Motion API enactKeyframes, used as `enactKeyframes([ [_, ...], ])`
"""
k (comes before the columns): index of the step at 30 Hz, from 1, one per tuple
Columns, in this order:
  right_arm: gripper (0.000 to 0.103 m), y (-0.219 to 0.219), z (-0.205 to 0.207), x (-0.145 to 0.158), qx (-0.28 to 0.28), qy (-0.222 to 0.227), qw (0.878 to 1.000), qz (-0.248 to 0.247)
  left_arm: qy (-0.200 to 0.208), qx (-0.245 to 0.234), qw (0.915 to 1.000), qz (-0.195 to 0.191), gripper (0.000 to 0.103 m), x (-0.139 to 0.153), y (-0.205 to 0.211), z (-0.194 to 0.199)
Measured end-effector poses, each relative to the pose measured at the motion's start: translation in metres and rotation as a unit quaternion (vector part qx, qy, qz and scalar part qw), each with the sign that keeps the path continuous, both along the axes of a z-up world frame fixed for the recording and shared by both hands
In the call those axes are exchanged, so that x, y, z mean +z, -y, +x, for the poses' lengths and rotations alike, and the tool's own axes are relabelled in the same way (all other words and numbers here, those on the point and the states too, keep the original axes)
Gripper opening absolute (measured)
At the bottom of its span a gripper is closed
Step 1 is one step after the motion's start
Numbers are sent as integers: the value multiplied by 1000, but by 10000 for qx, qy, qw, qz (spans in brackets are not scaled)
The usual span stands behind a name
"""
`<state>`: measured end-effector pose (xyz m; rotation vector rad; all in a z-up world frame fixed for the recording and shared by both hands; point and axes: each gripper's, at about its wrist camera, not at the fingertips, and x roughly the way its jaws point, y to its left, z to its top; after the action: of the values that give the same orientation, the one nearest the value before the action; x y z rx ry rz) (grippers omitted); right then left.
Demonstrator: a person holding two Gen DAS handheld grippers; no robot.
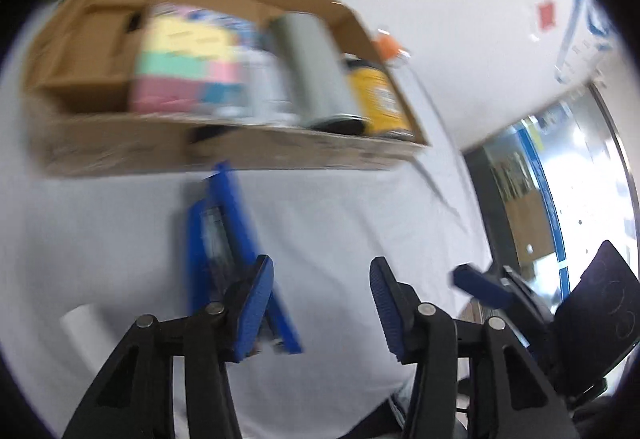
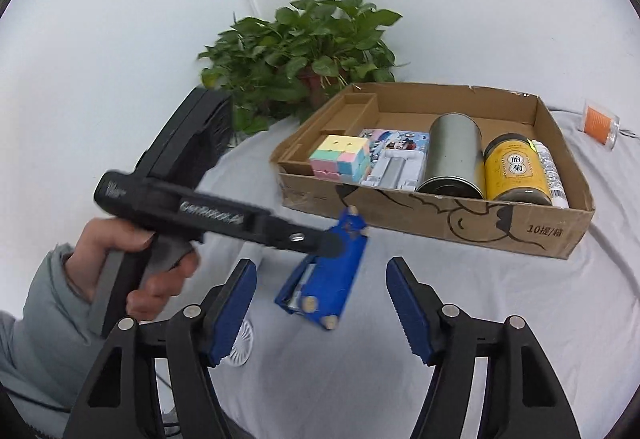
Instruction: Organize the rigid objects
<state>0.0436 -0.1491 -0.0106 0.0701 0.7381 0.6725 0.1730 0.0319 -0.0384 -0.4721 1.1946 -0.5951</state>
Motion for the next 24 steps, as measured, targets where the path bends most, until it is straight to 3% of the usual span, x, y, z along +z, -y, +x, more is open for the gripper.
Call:
enactKeyframes([
  [3,66,14,-8,-6,-145,-5,9999,5,376,-569,9977,-50,52,24,44,-7],
  [5,68,18,-5,-17,-225,-249,9993,-141,636,-577,9963,87,59,38,50,-11],
  [10,68,-32,-2,-51,-157,-468,9974,-533,684,453,9945,658,62,39,2,-20],
  [15,69,-95,17,-96,-250,-778,9891,-1225,580,1075,9895,767,62,31,-48,-39],
  [18,56,-98,20,-105,-535,-687,9862,-1409,564,1229,9884,694,62,30,-65,-51],
  [19,52,-94,21,-104,-541,-755,9868,-1326,555,1293,9876,694,62,29,-71,-54],
  [22,48,-48,25,-105,-596,-1442,9877,10,604,1365,9865,675,62,30,-70,-56],
  [24,45,0,32,-116,-724,-2263,9597,1500,648,1297,9876,601,62,33,-64,-55],
])
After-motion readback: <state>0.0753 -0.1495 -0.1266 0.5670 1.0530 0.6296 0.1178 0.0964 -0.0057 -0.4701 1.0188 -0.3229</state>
